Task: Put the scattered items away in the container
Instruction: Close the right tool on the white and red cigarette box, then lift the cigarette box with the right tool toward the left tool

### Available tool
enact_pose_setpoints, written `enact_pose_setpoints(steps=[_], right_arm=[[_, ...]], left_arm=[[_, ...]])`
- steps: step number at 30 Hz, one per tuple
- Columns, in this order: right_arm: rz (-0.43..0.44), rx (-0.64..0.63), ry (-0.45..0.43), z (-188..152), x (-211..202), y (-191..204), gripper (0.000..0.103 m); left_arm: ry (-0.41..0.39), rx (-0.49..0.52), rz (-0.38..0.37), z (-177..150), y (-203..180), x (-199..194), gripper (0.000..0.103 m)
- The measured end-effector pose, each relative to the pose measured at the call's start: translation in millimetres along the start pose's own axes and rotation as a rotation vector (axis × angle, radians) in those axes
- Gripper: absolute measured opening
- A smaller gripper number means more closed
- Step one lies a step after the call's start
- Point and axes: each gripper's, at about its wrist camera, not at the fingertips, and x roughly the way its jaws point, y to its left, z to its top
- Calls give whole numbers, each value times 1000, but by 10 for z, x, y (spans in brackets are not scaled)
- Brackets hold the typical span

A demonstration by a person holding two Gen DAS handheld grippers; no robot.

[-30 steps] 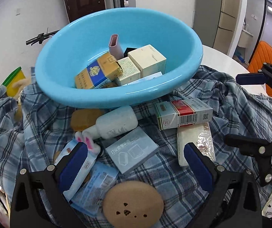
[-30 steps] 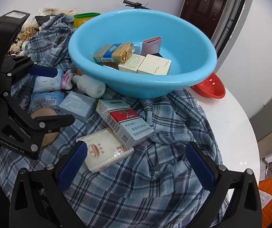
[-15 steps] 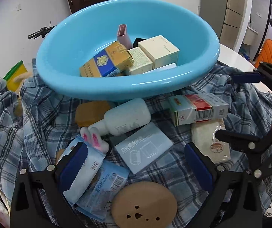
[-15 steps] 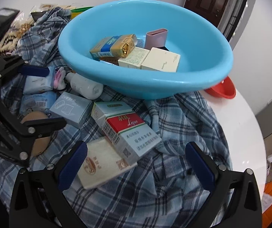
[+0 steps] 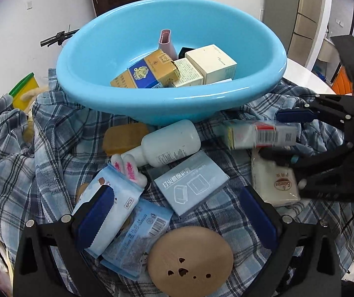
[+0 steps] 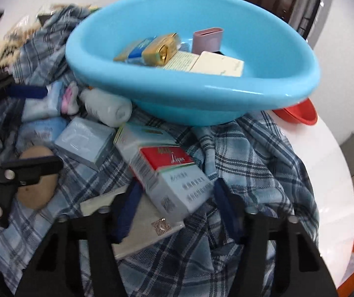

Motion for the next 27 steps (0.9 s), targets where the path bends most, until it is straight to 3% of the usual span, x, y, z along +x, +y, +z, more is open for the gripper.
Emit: enact_pose_setpoints(steps=[1,7,14,18,27], right_arm=[[7,11,1,-13,-26,-19,34],[38,49,-21,-121,-247,-59,28],[94,80,-68,-272,-581,-46,26],[79,93,-109,-354,-778,9,24],[110,107,-112,-571,-966,118,22]], left_arm=[[1,-2,-2,-3,2,-4,103],[-14,-5,-21,-26,-32,-91,103],[-31,8,-38,-96,-113,-255,103],[-50,18,-35,-140,-148,-377,103],[-79,15,-55,-265,-215,-592,103]])
